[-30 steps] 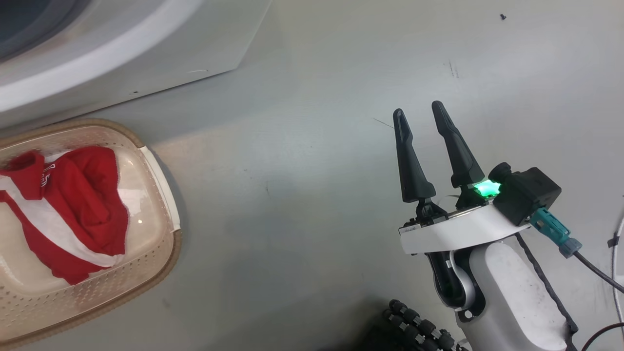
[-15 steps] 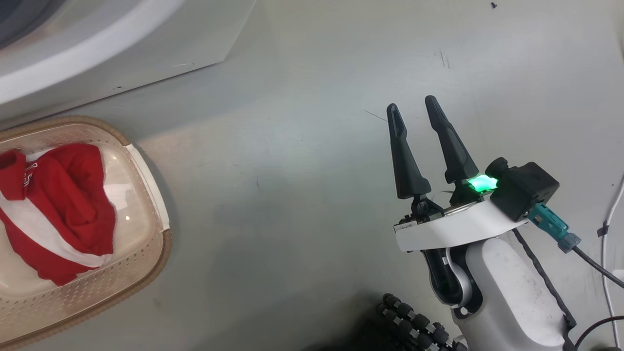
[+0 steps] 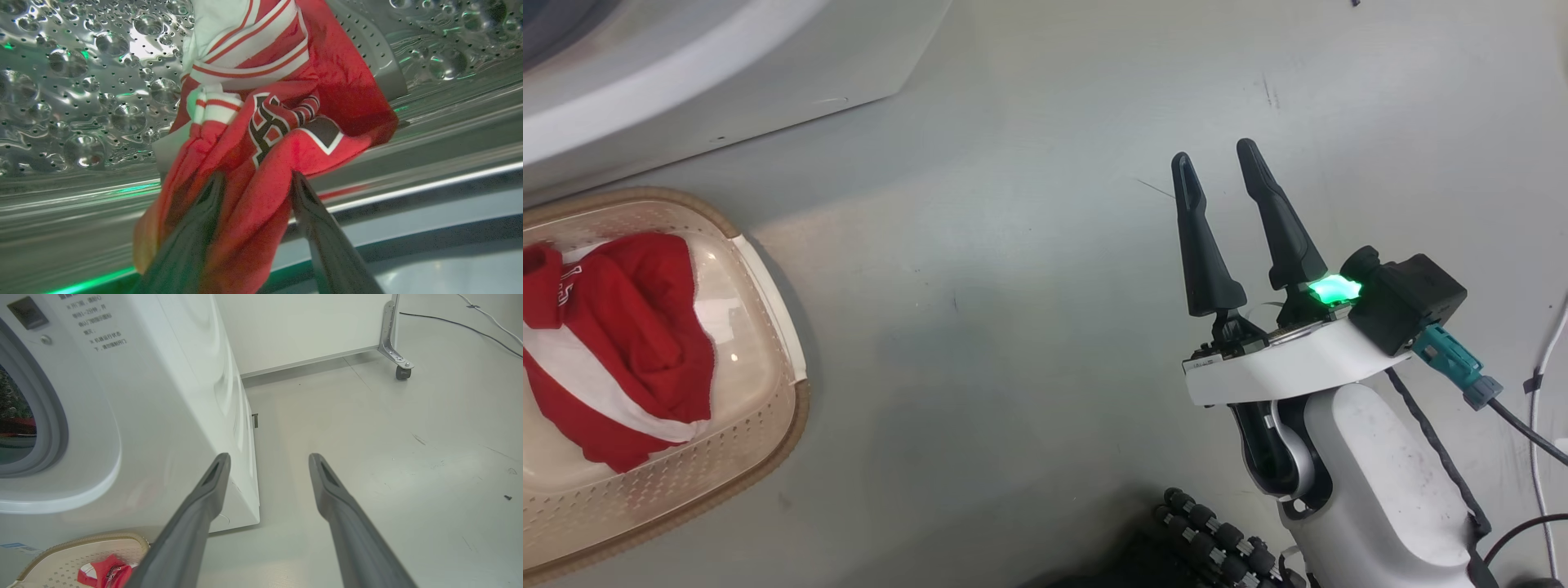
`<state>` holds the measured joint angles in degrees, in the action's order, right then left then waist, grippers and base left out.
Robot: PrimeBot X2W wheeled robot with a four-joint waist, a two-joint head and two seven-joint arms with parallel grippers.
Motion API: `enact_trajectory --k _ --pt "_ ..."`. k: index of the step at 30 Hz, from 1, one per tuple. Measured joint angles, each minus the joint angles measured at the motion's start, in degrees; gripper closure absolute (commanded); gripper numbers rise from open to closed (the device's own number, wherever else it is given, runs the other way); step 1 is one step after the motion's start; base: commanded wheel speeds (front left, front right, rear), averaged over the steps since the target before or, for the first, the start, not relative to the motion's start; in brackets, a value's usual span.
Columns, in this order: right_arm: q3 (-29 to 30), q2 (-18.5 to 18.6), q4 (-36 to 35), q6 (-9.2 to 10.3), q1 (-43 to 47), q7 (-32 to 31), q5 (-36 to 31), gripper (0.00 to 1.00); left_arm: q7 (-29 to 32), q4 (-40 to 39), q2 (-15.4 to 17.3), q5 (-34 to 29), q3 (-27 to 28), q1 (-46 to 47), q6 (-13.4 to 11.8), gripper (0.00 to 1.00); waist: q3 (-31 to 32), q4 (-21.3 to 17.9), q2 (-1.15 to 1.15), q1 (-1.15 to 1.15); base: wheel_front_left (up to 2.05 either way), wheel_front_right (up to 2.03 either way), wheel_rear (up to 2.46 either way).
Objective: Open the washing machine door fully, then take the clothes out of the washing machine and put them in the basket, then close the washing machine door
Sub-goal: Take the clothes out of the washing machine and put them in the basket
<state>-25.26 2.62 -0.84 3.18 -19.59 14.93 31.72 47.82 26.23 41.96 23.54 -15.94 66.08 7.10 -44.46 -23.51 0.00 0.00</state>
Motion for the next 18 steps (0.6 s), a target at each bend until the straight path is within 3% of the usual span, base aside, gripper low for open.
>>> enact_trajectory --k 18 --pt "0.78 0.01 0.54 0.02 -1.42 0.01 -0.69 0.00 -8.26 -2.01 -0.68 0.08 -1.43 1.55 0.27 1.00 0.11 1.31 0.00 0.00 0.00 0.00 0.00"
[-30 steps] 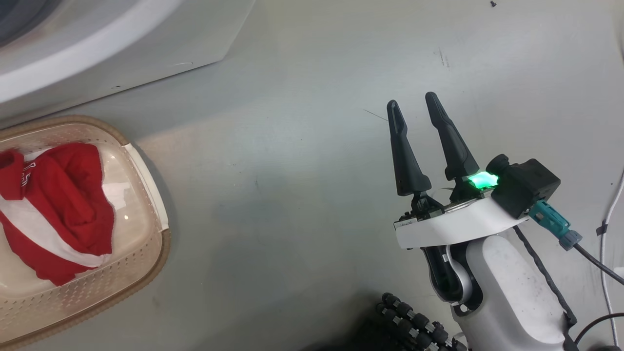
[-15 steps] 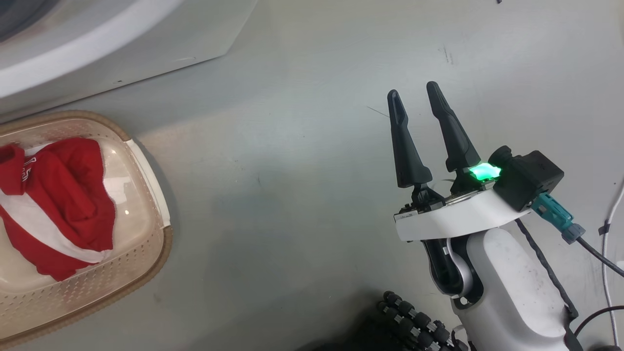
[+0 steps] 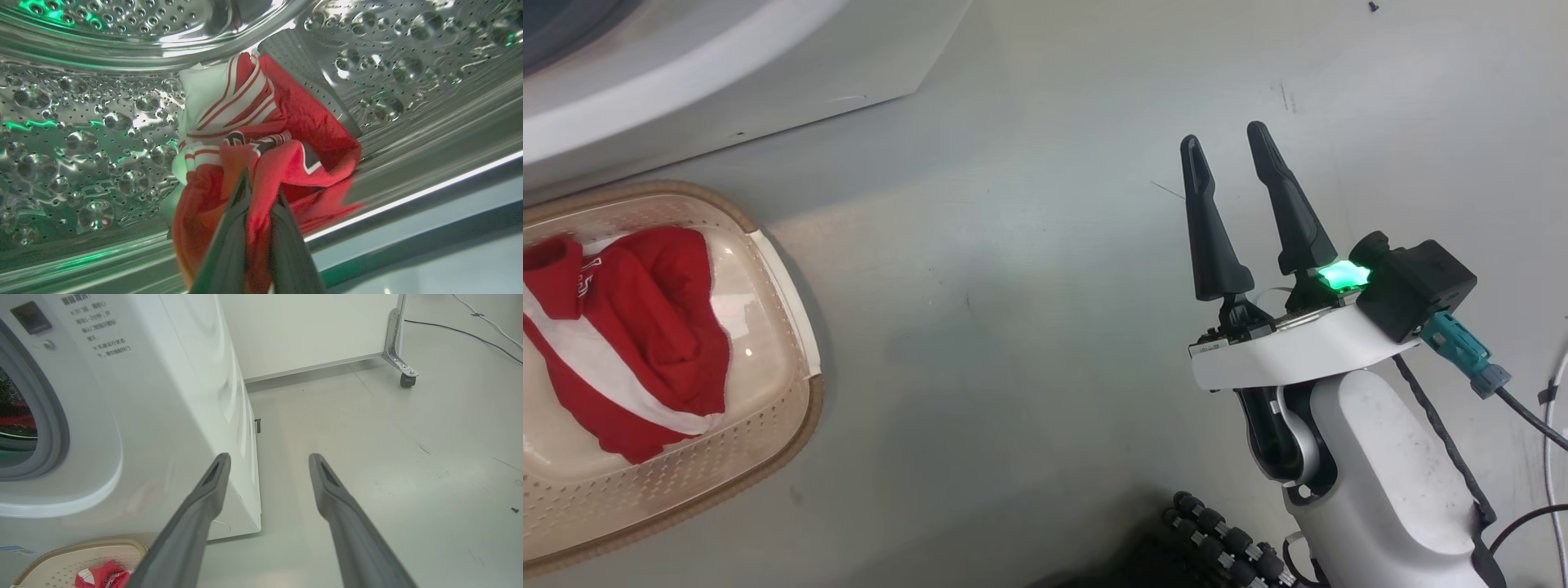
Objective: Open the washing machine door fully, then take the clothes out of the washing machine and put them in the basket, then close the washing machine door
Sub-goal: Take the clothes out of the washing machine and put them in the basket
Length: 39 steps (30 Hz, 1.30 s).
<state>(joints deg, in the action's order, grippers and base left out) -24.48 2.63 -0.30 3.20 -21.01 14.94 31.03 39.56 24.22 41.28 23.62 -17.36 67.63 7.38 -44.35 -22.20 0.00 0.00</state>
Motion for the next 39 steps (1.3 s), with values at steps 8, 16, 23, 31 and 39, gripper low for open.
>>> enact_trajectory --k 8,16,23,31,39 --pt "1.45 0.01 0.78 0.04 -0.03 0.00 -2.03 0.00 -8.25 -0.01 -3.60 0.11 1.74 -0.63 -0.83 1.00 1.44 1.15 0.00 0.00 0.00 0.00 0.00" --pt "2.63 0.02 1.72 0.03 -0.02 0.00 -3.66 0.00 -15.93 0.60 -7.48 1.14 2.75 -5.56 -3.08 1.00 3.31 2.59 0.00 0.00 0.00 0.00 0.00" --pt "3.89 0.04 2.74 -0.04 0.13 0.00 -6.09 0.00 -23.95 0.26 -10.12 0.88 2.82 -10.05 -5.25 1.00 5.78 4.21 0.00 0.00 0.00 0.00 0.00" --pt "5.35 0.09 4.24 -0.21 1.70 0.00 -8.14 0.00 -33.96 -1.98 -15.24 0.52 3.09 -15.50 -7.87 1.00 9.25 6.91 0.00 0.00 0.00 0.00 0.00" --pt "6.60 0.11 5.59 -1.23 3.16 -0.01 -10.59 0.00 -43.05 -4.24 -18.72 0.51 3.98 -21.24 -10.62 1.00 12.82 9.43 0.00 0.00 0.00 0.00 0.00"
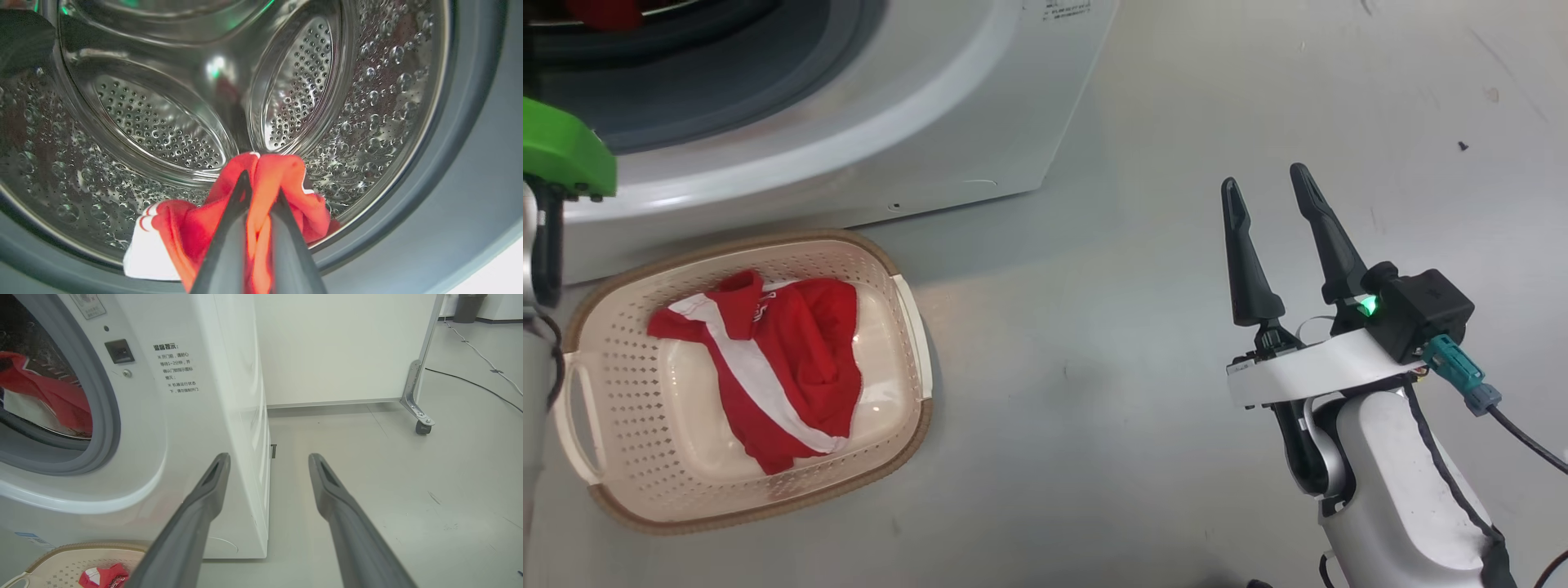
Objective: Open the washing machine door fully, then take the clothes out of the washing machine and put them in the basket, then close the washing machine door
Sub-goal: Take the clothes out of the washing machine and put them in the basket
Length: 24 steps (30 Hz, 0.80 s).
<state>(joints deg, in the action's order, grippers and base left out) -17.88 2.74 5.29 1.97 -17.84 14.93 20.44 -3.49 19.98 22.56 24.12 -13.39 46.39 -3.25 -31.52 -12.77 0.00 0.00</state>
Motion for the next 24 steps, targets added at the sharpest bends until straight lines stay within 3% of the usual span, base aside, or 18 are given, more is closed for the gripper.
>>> enact_trajectory --k 11,24 --pt "1.19 0.05 2.59 -1.40 3.44 0.01 -2.36 0.00 -10.27 -2.34 -4.64 -0.58 0.45 -10.06 -1.89 1.00 6.29 3.34 0.00 0.00 0.00 0.00 0.00" --pt "3.69 1.14 3.71 -1.57 9.14 0.00 -3.03 0.00 -10.78 -9.40 -9.23 -1.30 0.43 -19.14 -2.55 1.00 14.53 7.11 0.00 0.00 0.00 0.00 0.00"
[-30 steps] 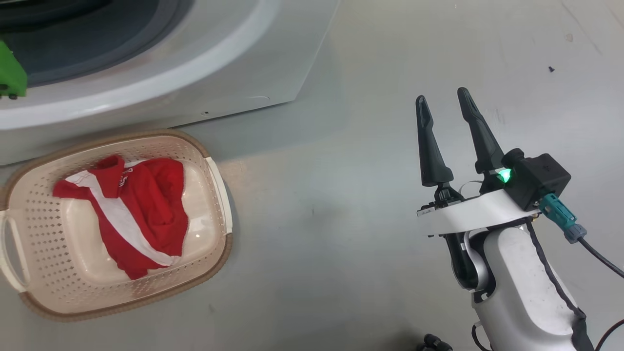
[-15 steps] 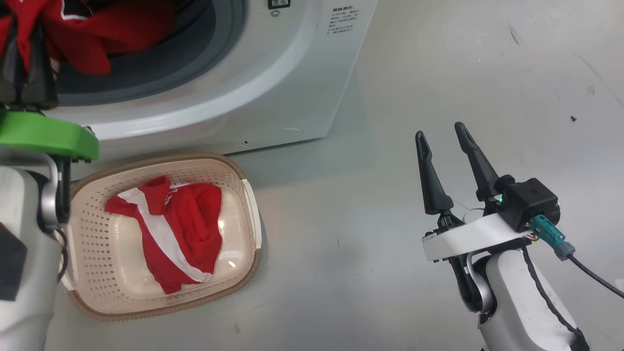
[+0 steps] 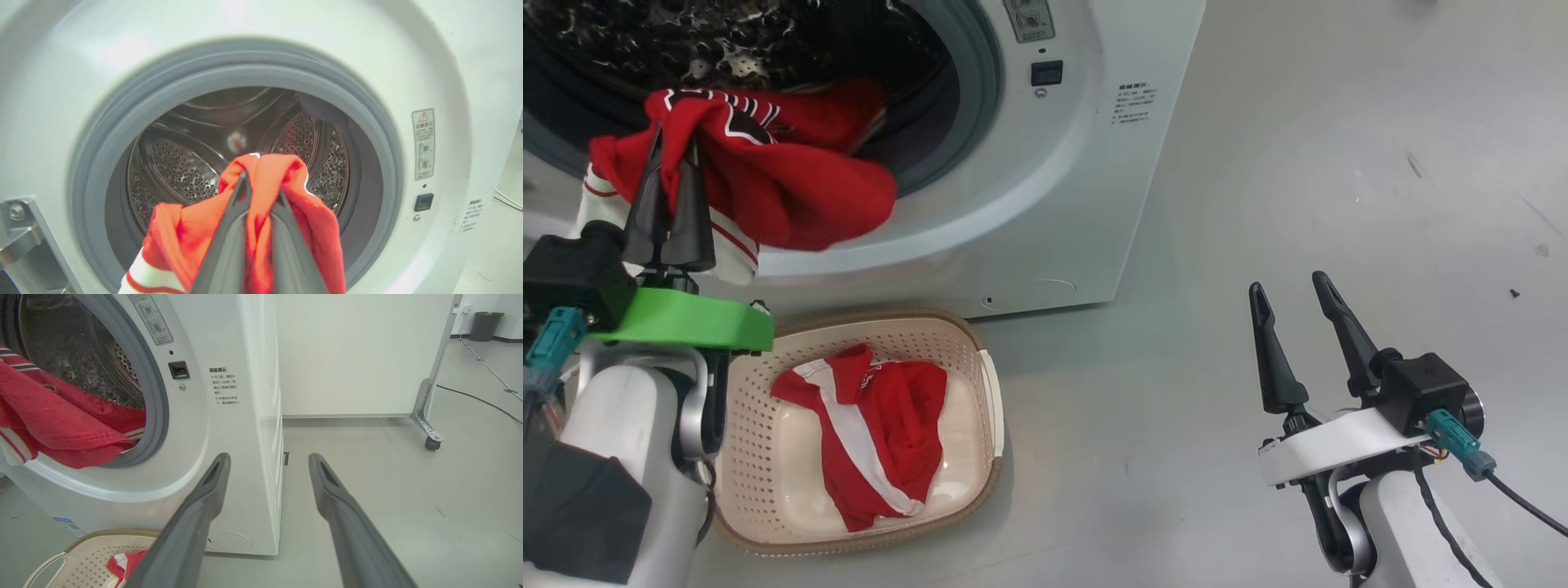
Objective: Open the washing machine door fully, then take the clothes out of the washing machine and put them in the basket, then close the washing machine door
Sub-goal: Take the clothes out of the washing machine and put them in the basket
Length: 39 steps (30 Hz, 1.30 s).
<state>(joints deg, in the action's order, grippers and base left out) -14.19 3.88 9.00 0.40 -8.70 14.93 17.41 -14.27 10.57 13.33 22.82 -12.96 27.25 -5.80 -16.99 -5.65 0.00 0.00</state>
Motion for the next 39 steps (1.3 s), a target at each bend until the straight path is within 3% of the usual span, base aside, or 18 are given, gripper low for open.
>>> enact_trajectory --k 21,29,39 --pt "0.32 -0.16 -0.09 -1.33 2.40 0.00 -0.87 0.00 -0.45 -16.15 -3.64 -4.38 3.22 -8.09 -0.55 1.00 5.60 3.10 0.00 0.00 0.00 0.00 0.00" --pt "0.37 -0.22 -0.99 -1.52 2.73 0.00 -1.32 0.00 -0.45 -16.28 -4.82 -4.75 2.37 -14.82 -0.55 1.00 5.01 3.49 0.00 0.00 0.00 0.00 0.00" --pt "0.24 -0.32 -2.57 -1.87 2.69 0.00 -2.01 0.00 0.48 -9.79 -5.82 -2.77 0.22 -20.09 -0.56 1.00 2.32 3.45 0.00 0.00 0.00 0.00 0.00"
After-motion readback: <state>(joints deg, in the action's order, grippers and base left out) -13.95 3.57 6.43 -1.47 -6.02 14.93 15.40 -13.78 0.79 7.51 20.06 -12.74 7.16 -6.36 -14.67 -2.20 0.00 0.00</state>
